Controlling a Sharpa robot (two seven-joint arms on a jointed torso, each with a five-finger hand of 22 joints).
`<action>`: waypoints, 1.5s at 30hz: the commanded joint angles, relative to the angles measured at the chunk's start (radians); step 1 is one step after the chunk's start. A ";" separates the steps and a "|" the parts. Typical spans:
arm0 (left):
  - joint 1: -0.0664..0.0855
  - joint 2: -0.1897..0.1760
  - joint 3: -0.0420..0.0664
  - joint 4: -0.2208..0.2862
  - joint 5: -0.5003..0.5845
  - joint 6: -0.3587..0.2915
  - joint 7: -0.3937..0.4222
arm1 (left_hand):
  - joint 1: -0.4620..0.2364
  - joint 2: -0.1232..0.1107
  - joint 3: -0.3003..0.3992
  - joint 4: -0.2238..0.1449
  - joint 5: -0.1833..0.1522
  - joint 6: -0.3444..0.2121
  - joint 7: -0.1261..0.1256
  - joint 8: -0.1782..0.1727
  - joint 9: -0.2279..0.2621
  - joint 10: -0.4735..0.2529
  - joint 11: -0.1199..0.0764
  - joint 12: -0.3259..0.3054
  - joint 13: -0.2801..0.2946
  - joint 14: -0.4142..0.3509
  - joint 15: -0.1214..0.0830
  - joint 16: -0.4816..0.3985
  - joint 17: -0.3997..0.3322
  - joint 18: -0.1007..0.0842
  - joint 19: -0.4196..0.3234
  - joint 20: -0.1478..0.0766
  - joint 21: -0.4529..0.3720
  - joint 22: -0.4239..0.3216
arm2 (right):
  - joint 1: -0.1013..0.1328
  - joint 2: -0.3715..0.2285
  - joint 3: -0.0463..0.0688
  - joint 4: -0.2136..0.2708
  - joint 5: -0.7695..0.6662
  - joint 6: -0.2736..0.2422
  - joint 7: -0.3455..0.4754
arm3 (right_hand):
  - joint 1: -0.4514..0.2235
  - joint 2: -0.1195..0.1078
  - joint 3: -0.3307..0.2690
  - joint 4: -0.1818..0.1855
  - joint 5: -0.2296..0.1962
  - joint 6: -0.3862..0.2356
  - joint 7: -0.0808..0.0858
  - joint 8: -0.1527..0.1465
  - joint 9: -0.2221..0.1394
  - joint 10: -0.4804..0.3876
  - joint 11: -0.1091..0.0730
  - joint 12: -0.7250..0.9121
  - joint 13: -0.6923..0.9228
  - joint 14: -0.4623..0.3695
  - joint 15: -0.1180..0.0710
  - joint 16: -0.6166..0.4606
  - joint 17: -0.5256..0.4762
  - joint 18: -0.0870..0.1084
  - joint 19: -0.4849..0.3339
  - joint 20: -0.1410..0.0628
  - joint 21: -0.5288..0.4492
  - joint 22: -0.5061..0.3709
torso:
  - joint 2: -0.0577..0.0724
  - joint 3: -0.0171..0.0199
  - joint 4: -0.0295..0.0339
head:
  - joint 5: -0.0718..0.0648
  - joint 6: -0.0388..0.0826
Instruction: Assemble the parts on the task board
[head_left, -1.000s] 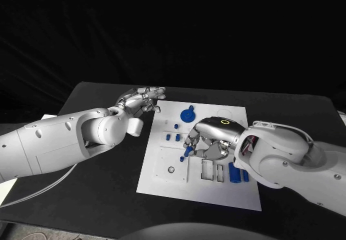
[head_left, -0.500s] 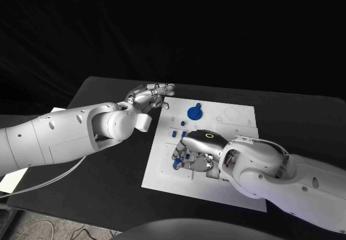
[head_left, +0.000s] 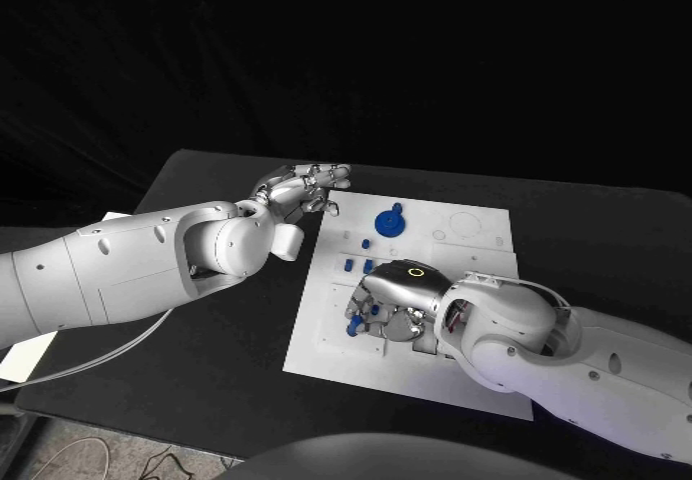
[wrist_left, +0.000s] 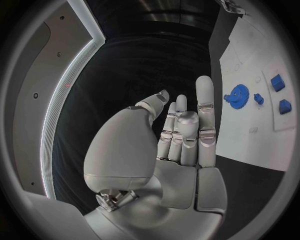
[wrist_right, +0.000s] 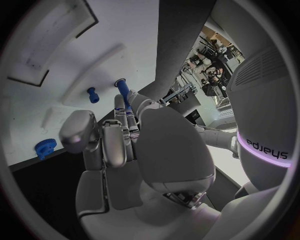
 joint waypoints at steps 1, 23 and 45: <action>0.000 0.001 0.001 0.000 -0.003 0.022 0.002 | 0.001 -0.002 -0.004 -0.002 0.004 -0.009 0.001 0.007 -0.001 -0.008 0.001 0.008 0.002 -0.009 0.002 -0.006 -0.003 0.010 -0.005 0.005 -0.005 -0.001 | -0.002 -0.002 0.000 -0.002 -0.026 0.029 0.003 | -0.006 0.002 0.006 0.000 0.005 0.003 0.002 0.004 0.000 0.005 0.005 -0.006 0.000 0.051 -0.003 0.005 0.001 0.014 -0.001 -0.006 -0.001 -0.001 | -0.001 -0.0001 0.0007 | -0.002 0.000; 0.000 -0.002 0.001 0.002 -0.003 0.023 0.000 | 0.001 -0.002 -0.004 -0.002 0.004 -0.009 0.001 0.007 -0.001 -0.008 0.001 0.008 0.002 -0.009 0.002 -0.006 -0.003 0.010 -0.005 0.005 -0.005 -0.001 | -0.002 0.017 -0.014 -0.014 -0.060 0.044 -0.013 | -0.012 -0.004 0.007 -0.002 0.006 0.001 0.004 0.001 0.000 0.004 0.007 -0.011 0.000 0.050 -0.002 0.003 -0.002 0.014 -0.003 -0.005 -0.004 -0.005 | 0.000 -0.0004 0.0005 | -0.002 -0.005; 0.000 -0.002 0.001 0.002 -0.004 0.024 0.000 | 0.004 0.001 -0.002 -0.003 0.005 -0.011 0.001 0.008 -0.001 -0.012 0.001 0.012 0.003 -0.010 0.003 -0.006 -0.005 0.010 -0.006 0.006 -0.006 -0.002 | -0.002 0.013 -0.020 -0.011 -0.074 -0.062 -0.021 | -0.090 -0.071 -0.044 0.005 0.048 -0.214 0.004 -0.011 -0.023 -0.045 0.011 -0.011 0.004 0.049 0.003 0.006 -0.005 0.016 -0.004 0.001 -0.006 -0.007 | -0.001 0.0007 0.0003 | -0.007 -0.003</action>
